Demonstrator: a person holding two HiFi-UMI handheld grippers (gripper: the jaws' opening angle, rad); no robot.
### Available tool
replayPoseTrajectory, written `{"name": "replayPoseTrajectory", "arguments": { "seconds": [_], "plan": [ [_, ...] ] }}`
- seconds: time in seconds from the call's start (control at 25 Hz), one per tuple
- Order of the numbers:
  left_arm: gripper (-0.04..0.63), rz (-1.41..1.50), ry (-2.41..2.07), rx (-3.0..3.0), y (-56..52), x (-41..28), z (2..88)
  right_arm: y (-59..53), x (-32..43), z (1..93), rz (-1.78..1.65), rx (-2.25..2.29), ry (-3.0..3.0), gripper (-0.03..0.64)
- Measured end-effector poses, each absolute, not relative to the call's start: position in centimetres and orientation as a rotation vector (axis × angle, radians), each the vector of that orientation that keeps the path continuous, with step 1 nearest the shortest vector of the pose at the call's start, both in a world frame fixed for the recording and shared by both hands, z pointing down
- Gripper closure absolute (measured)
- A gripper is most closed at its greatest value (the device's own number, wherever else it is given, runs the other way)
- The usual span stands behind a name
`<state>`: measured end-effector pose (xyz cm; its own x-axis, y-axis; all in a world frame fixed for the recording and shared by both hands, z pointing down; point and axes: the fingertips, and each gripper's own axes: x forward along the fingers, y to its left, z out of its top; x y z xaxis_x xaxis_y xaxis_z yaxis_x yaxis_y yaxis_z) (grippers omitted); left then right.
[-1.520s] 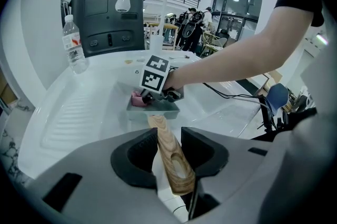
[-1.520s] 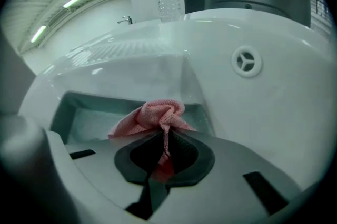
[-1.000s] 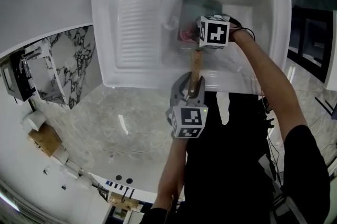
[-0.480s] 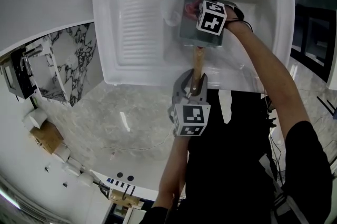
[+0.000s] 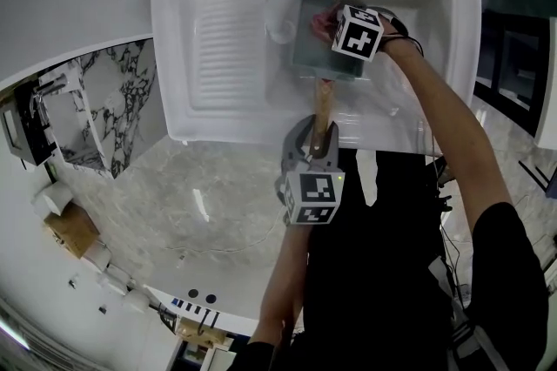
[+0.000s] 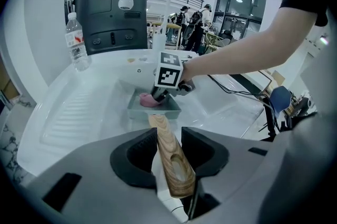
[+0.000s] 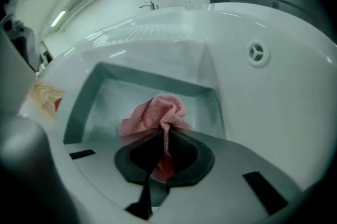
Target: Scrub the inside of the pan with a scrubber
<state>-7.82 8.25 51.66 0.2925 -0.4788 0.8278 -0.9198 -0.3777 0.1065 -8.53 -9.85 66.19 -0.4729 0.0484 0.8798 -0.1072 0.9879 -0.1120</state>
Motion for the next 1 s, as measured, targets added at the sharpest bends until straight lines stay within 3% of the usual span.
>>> {"name": "replayPoseTrajectory", "arguments": {
  "seconds": [0.52, 1.0],
  "plan": [
    [0.436, 0.981, -1.251, 1.974, 8.2, -7.8, 52.0, -0.6, -8.4, 62.4, 0.353, -0.452, -2.090, 0.577],
    [0.436, 0.981, -1.269, 1.965, 8.1, -7.9, 51.9, -11.3, -6.8, 67.7, 0.009, 0.069, -1.985, 0.578]
  ]
}}
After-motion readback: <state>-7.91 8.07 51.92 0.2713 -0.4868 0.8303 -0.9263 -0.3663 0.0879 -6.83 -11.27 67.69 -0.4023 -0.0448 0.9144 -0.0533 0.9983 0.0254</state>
